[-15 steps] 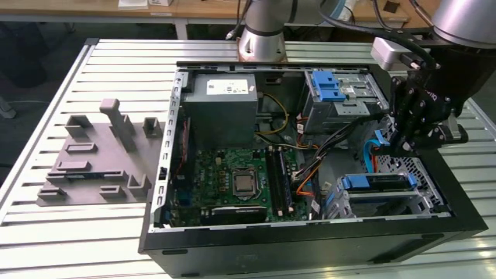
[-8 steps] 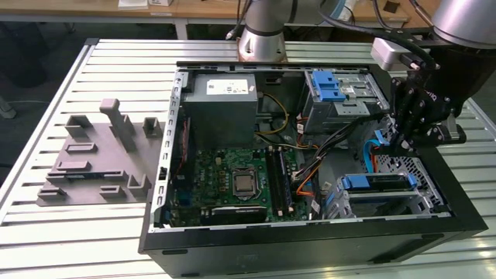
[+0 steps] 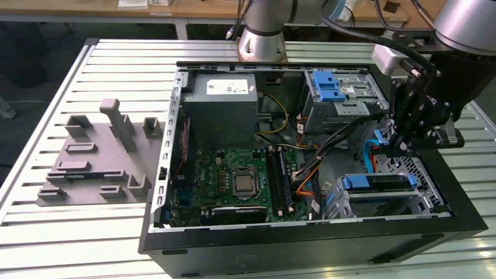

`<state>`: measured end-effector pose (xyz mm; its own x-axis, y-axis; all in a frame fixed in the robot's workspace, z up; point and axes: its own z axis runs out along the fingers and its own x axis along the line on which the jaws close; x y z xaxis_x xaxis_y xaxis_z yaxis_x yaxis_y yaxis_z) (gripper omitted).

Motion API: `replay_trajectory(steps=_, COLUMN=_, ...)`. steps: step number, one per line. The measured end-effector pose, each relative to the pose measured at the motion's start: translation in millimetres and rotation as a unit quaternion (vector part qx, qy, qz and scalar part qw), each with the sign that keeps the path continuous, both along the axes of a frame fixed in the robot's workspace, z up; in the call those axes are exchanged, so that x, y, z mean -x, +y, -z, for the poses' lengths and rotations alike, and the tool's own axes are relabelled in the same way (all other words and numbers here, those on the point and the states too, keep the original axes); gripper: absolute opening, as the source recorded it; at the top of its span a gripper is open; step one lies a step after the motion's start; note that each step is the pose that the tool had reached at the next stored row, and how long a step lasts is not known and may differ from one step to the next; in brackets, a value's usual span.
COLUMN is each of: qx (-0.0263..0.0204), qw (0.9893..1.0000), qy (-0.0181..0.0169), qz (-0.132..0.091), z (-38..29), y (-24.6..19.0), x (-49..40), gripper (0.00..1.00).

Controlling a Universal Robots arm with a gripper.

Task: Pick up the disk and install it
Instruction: 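Insert the first disk wire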

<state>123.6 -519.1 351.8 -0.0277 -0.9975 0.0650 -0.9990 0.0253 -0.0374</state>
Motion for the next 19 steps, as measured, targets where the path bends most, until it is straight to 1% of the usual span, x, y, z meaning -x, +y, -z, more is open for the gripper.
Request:
replay_trajectory(steps=5, qx=0.0001, qw=1.0, qy=0.0, qz=0.0, z=0.0, y=-0.6, x=0.0, gripper=0.17)
replay_trajectory(steps=6, qx=0.0001, qw=1.0, qy=0.0, qz=0.0, z=0.1, y=-1.4, x=0.1, gripper=0.17)
replay_trajectory(steps=8, qx=0.0001, qw=1.0, qy=0.0, qz=0.0, z=0.2, y=-4.0, x=0.1, gripper=0.17)
replay_trajectory(steps=12, qx=0.0001, qw=1.0, qy=0.0, qz=0.0, z=0.7, y=-11.6, x=0.1, gripper=0.17)
replay_trajectory(steps=16, qx=0.0001, qw=1.0, qy=0.0, qz=0.0, z=2.0, y=-14.7, x=0.1, gripper=0.17)
replay_trajectory(steps=18, qx=0.0001, qw=1.0, qy=0.0, qz=0.0, z=3.4, y=-16.7, x=0.2, gripper=0.17)
replay_trajectory(steps=19, qx=-0.0001, qw=1.0, qy=0.0, qz=0.0, z=4.6, y=-17.1, x=0.6, gripper=0.17)
